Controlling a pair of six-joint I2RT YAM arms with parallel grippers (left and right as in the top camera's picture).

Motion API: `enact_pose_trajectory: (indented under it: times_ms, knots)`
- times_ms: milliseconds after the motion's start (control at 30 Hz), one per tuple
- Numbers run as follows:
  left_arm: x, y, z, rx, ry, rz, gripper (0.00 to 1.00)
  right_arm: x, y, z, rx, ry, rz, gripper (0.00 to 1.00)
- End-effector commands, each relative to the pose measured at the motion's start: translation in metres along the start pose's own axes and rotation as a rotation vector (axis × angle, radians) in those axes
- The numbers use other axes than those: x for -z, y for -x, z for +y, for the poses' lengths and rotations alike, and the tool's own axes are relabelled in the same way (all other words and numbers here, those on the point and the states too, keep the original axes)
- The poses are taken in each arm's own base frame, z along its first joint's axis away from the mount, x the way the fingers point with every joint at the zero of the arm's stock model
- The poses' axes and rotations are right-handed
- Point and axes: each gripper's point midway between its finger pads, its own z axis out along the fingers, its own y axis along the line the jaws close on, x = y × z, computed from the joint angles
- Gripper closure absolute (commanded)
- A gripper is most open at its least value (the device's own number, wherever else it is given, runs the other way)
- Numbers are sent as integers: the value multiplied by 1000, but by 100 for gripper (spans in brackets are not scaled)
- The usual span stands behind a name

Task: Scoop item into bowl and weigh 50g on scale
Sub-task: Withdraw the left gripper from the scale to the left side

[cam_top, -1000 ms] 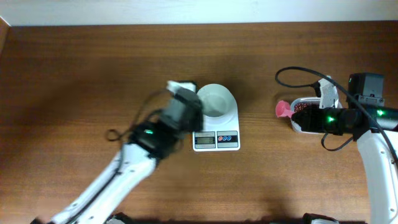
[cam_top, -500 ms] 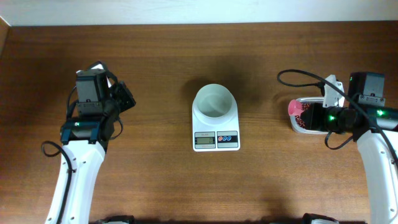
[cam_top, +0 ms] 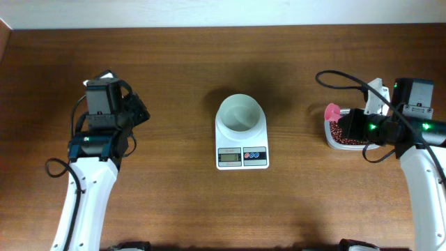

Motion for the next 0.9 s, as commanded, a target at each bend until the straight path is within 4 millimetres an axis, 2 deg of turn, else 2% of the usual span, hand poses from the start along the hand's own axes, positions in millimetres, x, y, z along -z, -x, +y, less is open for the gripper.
enact_pose_trajectory:
  times_ms: [0, 67, 100, 133, 200, 300, 367, 500, 567, 667, 733, 867]
  knots:
    - [7, 36, 0, 1, 24, -144, 100, 4, 4, 3, -4, 13, -17, 96]
    - [14, 67, -2, 23, 28, -279, 100, 4, 4, 3, -5, 12, -17, 96]
    - [21, 89, 1, 47, 54, -382, 100, 4, 3, 3, -5, 13, -15, 96]
    - [28, 103, 4, 67, 76, -451, 100, 4, 2, 3, -6, 12, -12, 96]
    - [58, 147, 16, 158, 147, -690, 100, 4, 2, 2, -7, 8, -10, 96]
    - [96, 185, 28, 208, 200, -909, 100, 4, 2, 2, -7, 5, -11, 96]
    - [107, 196, 43, 238, 225, -966, 100, 4, 5, 2, -3, 4, -21, 96]
    - [90, 197, 68, 249, 295, -947, 100, 4, 8, 0, 2, -5, -33, 96]
    - [77, 203, 84, 265, 327, -964, 100, 5, 22, 0, 24, -7, -88, 96]
    - [64, 203, 89, 275, 337, -957, 100, 7, 36, -2, 46, -22, -149, 96]
    - [66, 210, 88, 290, 319, -1003, 100, 7, 37, -5, 45, -42, -153, 96]
    - [66, 210, 86, 290, 314, -1006, 100, 7, 38, -6, 45, -51, -153, 96]
